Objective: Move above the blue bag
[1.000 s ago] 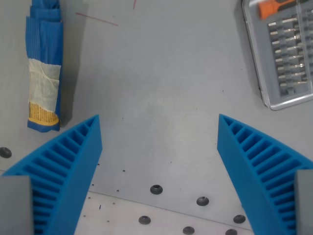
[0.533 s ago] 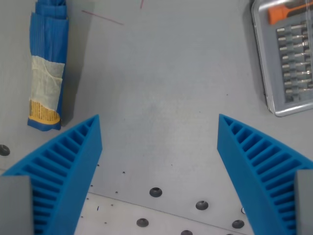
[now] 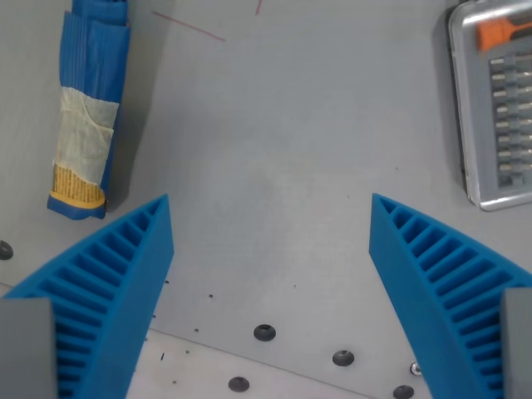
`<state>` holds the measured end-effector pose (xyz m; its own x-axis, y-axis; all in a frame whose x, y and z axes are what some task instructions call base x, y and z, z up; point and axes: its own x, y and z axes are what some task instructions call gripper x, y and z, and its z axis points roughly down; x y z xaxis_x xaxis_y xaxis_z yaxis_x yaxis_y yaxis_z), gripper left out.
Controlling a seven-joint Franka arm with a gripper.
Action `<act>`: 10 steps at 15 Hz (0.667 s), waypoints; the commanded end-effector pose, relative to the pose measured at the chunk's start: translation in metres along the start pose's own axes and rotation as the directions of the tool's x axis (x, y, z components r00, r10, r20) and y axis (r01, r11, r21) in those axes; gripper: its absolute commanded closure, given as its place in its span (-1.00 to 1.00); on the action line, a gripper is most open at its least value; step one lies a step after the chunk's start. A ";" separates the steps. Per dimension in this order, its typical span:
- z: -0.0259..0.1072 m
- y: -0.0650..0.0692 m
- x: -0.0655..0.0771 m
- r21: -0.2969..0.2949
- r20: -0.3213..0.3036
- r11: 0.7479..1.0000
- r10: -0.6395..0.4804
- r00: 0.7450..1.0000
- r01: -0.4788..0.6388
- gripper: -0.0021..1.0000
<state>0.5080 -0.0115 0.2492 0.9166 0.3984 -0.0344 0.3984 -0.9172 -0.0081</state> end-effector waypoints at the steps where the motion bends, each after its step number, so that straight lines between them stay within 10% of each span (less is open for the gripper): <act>1: 0.004 -0.005 -0.004 -0.065 -0.080 0.994 -0.095 0.992 0.090 -1.00; 10: 0.014 -0.013 -0.002 -0.074 -0.075 0.986 -0.154 0.985 0.149 -1.00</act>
<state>0.5049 -0.0020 0.2382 0.8876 0.4596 -0.0325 0.4595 -0.8881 -0.0082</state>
